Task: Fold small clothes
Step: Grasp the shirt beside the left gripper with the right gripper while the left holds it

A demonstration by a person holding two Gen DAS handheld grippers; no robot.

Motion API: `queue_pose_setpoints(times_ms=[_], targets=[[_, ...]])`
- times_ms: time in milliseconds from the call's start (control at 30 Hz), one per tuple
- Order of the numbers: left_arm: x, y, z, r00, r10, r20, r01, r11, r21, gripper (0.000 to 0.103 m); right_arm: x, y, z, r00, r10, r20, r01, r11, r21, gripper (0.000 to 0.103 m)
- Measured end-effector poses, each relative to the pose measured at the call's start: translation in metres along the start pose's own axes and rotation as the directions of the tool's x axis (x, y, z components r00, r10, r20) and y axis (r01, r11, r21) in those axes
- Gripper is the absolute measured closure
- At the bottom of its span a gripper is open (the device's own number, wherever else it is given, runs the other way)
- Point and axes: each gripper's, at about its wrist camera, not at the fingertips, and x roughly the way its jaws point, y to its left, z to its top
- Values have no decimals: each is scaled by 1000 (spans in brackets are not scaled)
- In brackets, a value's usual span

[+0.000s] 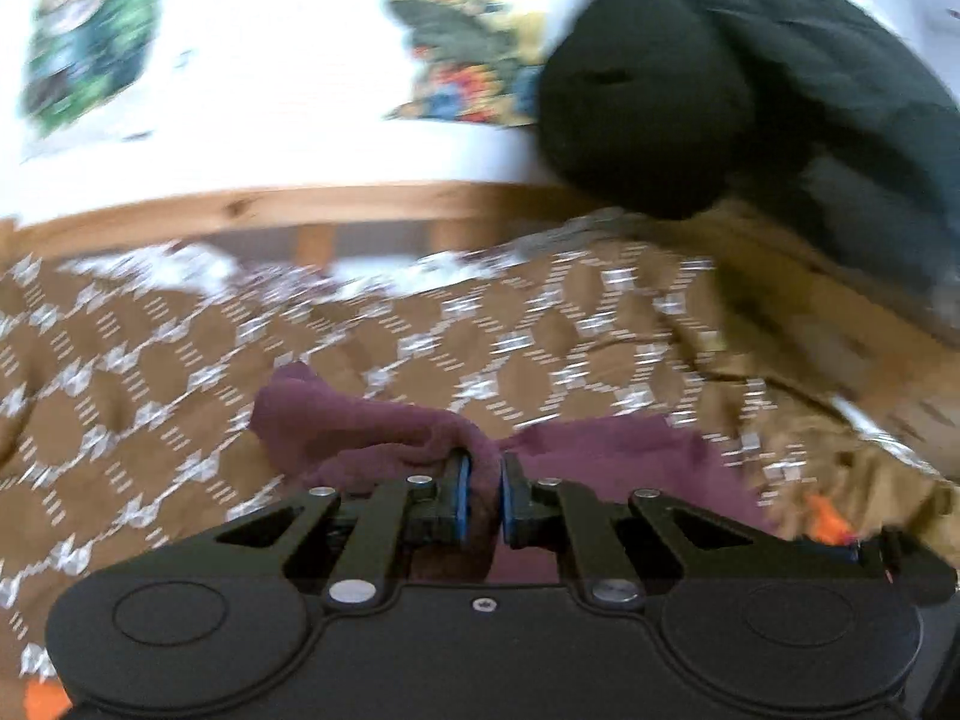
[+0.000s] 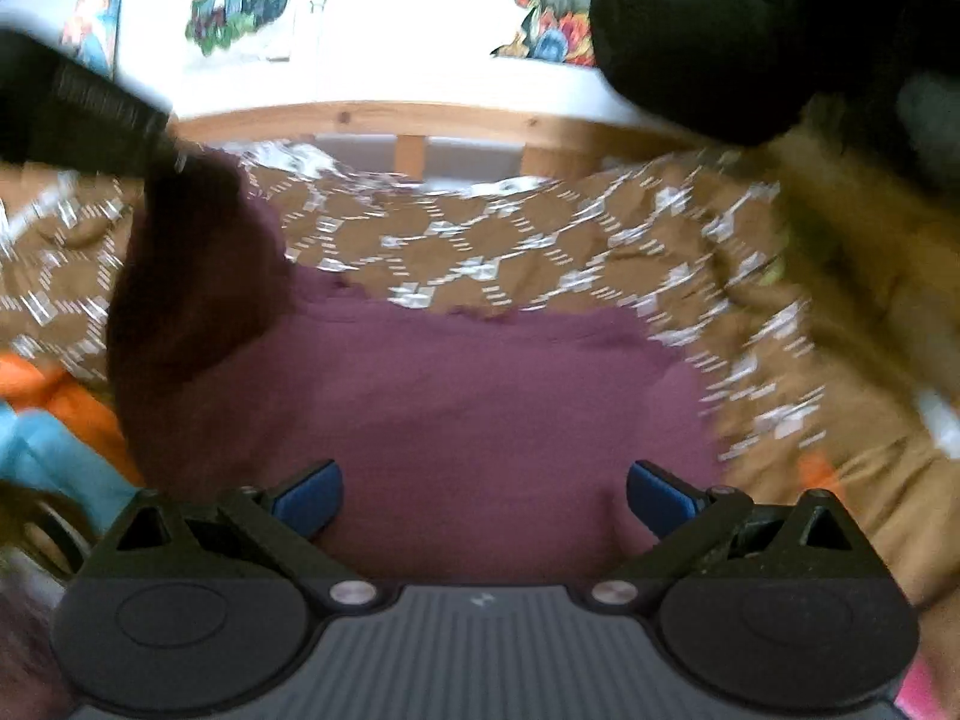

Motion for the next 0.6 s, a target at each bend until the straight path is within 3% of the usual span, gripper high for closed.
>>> queue_pose_setpoints(times_ms=[100, 200, 333, 433, 533, 600], targets=[[9, -26, 0, 997, -69, -23, 70, 997, 29, 94, -5, -27, 2, 992, -124, 17, 125, 992, -37, 0], [22, -49, -11, 992, -100, -72, 104, 993, 57, 95, -5, -60, 5, 973, -232, 16, 232, 973, -1, 0], [40, -62, -35, 975, -133, -180, 142, 989, 41, 95, -8, -92, 8, 964, -264, 31, 260, 959, 111, 0], [42, -63, -48, 972, -133, -194, 149, 986, 70, 90, -5, -106, 5, 972, -232, 23, 224, 956, 191, 0], [35, -67, -52, 969, -165, -185, 188, 976, 114, 75, 0, -107, 0, 976, -217, 23, 207, 953, 221, 0], [25, -69, -53, 965, -207, -160, 229, 964, 136, 53, 5, -108, -4, 973, -226, 42, 211, 950, 230, 0]])
